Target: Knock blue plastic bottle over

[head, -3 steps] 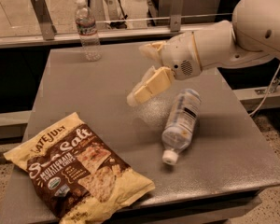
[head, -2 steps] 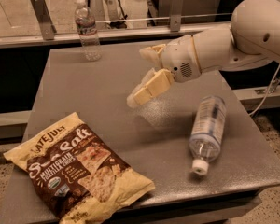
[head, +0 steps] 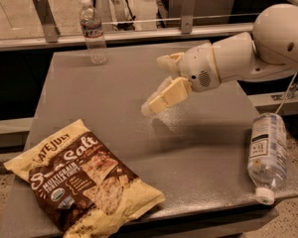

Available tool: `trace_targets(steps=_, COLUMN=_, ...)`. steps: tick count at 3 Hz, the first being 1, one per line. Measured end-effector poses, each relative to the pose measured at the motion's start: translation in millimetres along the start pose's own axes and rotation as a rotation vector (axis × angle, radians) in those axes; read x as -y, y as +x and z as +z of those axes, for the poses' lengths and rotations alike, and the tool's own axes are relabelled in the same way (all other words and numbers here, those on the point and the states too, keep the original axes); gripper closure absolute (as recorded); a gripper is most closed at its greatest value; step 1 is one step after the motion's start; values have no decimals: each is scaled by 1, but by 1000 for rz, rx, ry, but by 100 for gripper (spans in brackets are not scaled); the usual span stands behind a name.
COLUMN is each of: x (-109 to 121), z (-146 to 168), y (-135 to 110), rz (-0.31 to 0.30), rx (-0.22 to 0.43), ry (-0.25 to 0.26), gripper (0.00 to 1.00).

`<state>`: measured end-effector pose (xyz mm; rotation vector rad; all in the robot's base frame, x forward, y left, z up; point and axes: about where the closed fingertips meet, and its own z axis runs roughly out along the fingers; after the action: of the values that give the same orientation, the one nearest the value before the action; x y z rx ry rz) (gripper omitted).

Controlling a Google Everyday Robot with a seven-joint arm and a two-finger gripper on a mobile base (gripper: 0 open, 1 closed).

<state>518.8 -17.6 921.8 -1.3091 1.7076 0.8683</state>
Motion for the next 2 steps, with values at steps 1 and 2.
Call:
trace_targets(steps=1, x=3, z=-8, y=6, rz=22, rx=-4, ry=20, gripper=0)
trace_targets(steps=2, x=4, z=-14, y=12, rz=41, rx=-10, ry=37, gripper=0)
